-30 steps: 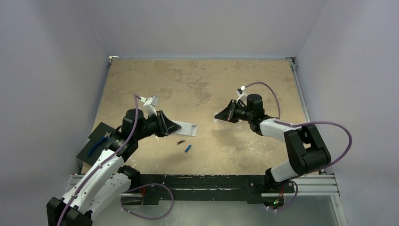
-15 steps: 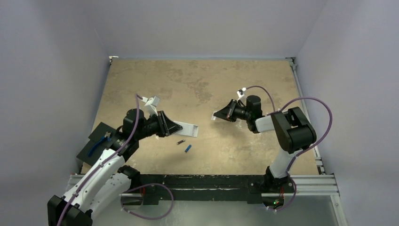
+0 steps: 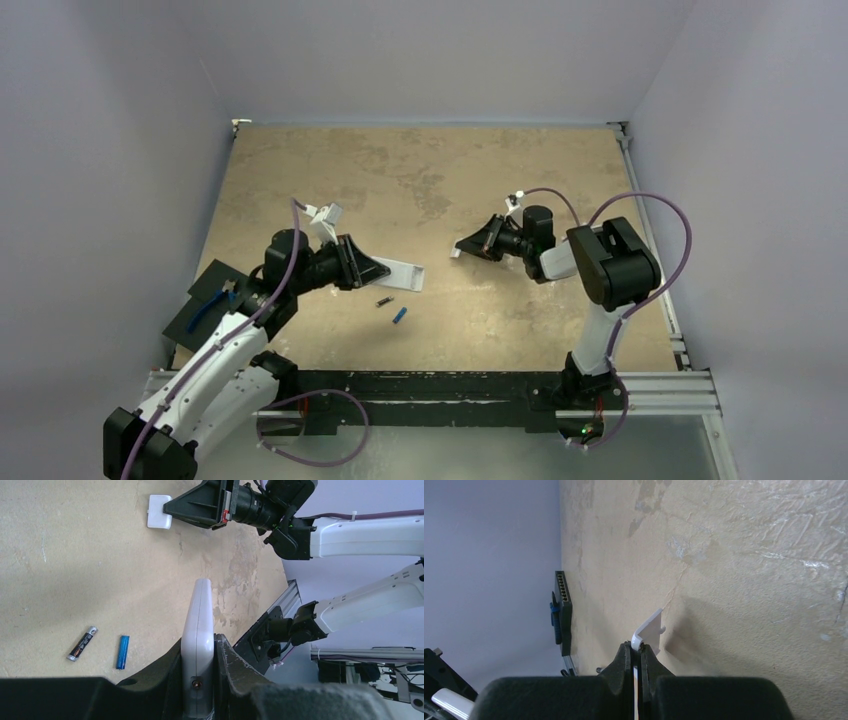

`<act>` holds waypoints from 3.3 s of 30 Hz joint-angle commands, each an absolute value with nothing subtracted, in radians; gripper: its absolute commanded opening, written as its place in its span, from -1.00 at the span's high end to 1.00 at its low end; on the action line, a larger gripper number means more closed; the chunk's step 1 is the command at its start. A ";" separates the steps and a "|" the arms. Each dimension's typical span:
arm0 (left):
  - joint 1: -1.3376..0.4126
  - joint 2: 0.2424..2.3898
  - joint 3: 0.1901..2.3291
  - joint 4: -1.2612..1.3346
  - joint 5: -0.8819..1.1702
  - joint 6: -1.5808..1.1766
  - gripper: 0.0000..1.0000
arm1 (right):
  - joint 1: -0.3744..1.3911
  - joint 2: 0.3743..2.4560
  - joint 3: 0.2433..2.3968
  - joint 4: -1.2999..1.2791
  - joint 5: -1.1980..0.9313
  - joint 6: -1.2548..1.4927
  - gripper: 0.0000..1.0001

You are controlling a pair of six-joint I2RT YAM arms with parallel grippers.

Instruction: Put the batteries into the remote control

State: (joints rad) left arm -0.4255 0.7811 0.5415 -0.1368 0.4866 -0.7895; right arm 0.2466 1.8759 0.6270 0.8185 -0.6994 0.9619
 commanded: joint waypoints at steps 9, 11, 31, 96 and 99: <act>-0.419 0.755 0.534 -0.095 0.497 -0.807 1.00 | 0.237 1.873 0.666 0.783 -0.668 0.933 0.62; -0.420 0.755 0.534 -0.098 0.496 -0.809 1.00 | 0.238 1.873 0.670 0.760 -0.659 0.922 0.52; -0.420 0.768 0.459 0.031 0.561 -0.930 1.00 | 0.238 1.695 0.647 0.476 -0.469 0.755 -0.05; -0.420 0.528 0.718 -0.601 0.054 -0.695 1.00 | 1.046 1.449 0.798 0.024 0.134 0.702 -0.14; -0.420 0.522 0.746 -0.621 0.031 -0.677 1.00 | 1.072 1.474 0.816 0.025 0.155 0.724 -0.15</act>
